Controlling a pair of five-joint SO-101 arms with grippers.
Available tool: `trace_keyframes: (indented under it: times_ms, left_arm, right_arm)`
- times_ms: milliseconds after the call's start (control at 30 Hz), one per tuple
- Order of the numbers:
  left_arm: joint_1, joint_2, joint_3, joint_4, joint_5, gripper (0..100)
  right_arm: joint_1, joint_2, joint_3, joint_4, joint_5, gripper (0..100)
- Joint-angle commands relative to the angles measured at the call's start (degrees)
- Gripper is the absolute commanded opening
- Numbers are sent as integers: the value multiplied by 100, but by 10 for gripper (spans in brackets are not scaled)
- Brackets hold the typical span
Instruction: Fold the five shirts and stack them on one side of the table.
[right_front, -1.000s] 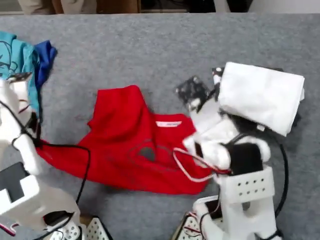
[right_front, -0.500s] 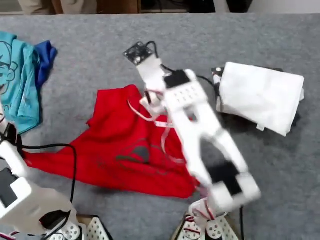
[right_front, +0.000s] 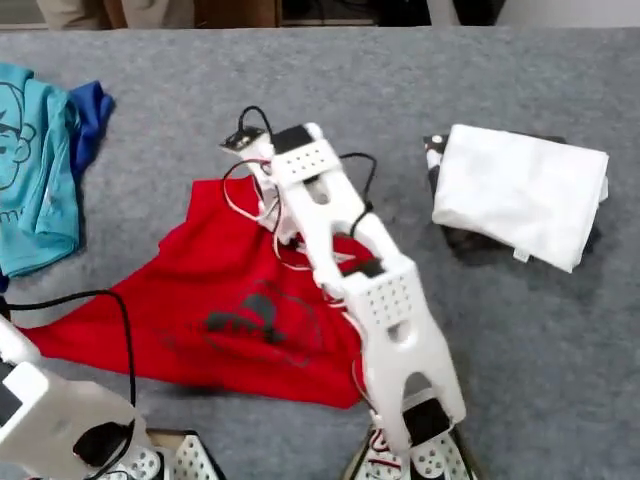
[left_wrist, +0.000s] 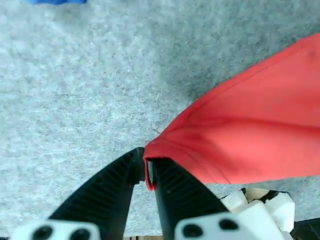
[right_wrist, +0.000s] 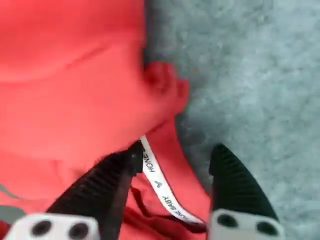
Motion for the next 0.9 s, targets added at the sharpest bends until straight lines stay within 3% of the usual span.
trace_keyframes:
  times_ms: [0, 133, 267, 533, 867]
  left_arm:
    - [-62, -57, -281, -44, -53, 19]
    - [-44, -48, -281, -44, -53, 19]
    - [18, -48, -246, -220, -44, 19]
    - [642, -40, -237, -273, -35, 19]
    - [2303, -40, 457, -290, -44, 19]
  right_arm:
    - [57, 558, -752, 545, -132, 13]
    - [523, 664, -989, 879, -185, 7]
    - [1059, 101, -224, 879, -141, 5]
    - [1859, -2343, 3073, 484, 484, 5]
    - [2229, -6079, 7679, -651, 1363, 9]
